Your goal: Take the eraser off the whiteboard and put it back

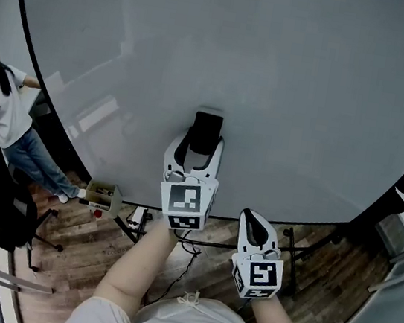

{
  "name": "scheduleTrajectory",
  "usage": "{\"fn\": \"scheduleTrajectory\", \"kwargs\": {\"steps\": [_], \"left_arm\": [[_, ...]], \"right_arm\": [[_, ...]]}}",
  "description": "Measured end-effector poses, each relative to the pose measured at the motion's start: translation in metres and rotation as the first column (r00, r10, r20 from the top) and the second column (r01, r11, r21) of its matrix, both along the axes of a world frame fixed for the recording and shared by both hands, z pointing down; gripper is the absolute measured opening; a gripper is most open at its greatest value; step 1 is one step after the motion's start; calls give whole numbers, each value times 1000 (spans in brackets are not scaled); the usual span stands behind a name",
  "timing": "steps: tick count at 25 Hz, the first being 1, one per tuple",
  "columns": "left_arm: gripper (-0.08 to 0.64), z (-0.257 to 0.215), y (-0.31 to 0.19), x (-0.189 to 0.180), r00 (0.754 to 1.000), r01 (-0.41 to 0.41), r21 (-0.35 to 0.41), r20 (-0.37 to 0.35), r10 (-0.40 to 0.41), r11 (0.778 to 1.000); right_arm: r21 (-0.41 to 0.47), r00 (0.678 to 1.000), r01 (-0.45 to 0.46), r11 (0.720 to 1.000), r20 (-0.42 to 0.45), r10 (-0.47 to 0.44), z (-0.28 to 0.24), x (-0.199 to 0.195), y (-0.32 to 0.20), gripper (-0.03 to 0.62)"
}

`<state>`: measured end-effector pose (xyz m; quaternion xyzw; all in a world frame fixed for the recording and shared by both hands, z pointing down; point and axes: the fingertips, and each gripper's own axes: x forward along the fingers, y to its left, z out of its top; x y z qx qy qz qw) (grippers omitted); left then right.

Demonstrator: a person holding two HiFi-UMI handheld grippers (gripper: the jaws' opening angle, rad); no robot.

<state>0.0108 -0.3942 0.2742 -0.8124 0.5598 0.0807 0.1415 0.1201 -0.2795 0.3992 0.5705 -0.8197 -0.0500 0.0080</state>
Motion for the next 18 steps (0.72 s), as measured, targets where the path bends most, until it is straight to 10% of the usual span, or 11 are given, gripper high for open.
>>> {"fn": "scheduleTrajectory", "kwargs": {"steps": [12, 18], "left_arm": [[267, 32, 58, -1, 999, -32, -3, 18, 32, 999], [76, 100, 92, -5, 999, -26, -126, 43, 31, 992]], "right_arm": [[-2, 1000, -2, 1000, 10, 2, 0, 2, 16, 28], [-23, 1000, 16, 1000, 14, -15, 10, -5, 27, 28]]}}
